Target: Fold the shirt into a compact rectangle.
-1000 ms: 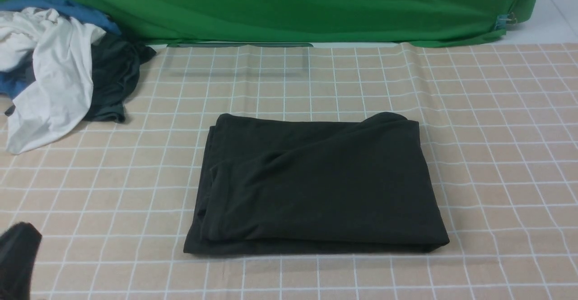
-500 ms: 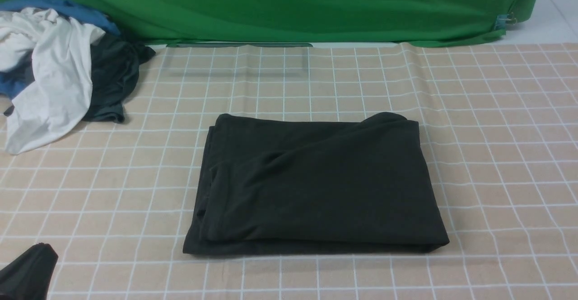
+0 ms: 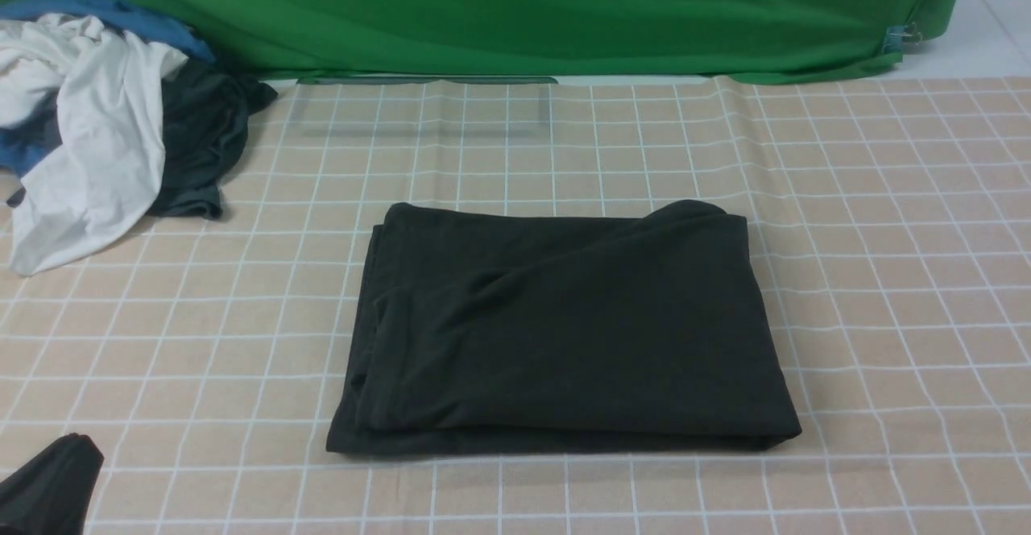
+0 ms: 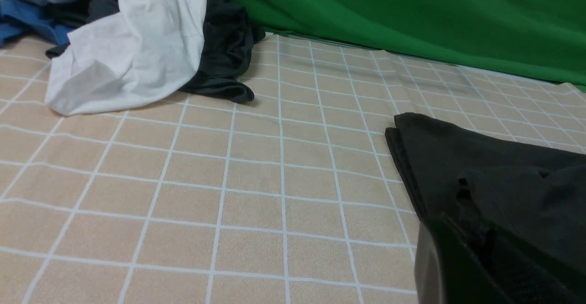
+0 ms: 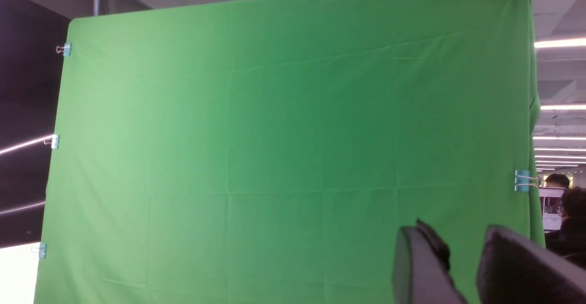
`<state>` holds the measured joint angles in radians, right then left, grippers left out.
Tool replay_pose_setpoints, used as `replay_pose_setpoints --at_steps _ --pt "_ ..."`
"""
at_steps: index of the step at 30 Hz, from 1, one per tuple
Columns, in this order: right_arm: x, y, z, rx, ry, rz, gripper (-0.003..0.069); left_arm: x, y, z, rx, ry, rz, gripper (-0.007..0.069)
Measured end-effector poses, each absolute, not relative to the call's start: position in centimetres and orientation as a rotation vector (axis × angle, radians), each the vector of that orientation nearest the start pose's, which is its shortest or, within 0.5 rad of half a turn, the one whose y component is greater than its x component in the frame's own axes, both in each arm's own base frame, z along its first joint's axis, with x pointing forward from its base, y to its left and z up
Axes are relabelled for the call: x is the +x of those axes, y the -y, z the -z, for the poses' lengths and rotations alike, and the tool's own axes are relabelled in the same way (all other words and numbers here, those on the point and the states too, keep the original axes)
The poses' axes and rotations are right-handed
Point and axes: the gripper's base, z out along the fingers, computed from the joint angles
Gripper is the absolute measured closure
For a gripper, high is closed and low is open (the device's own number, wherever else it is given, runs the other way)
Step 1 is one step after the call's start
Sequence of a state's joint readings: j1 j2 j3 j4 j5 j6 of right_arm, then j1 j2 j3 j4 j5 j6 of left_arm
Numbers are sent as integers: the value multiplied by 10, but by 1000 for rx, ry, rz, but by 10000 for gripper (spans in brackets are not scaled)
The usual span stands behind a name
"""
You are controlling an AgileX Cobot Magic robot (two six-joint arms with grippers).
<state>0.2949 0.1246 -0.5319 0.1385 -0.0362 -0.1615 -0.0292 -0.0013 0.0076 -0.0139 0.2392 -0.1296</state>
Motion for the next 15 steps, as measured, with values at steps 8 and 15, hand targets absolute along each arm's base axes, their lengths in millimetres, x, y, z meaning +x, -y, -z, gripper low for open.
replay_pose_setpoints --at_steps 8,15 --pt "15 -4 -373 -185 -1056 -178 420 56 2 -189 -96 -1728 130 610" --pt "46 -5 -307 -140 -1285 15 420 56 2 -189 -96 -1729 130 610"
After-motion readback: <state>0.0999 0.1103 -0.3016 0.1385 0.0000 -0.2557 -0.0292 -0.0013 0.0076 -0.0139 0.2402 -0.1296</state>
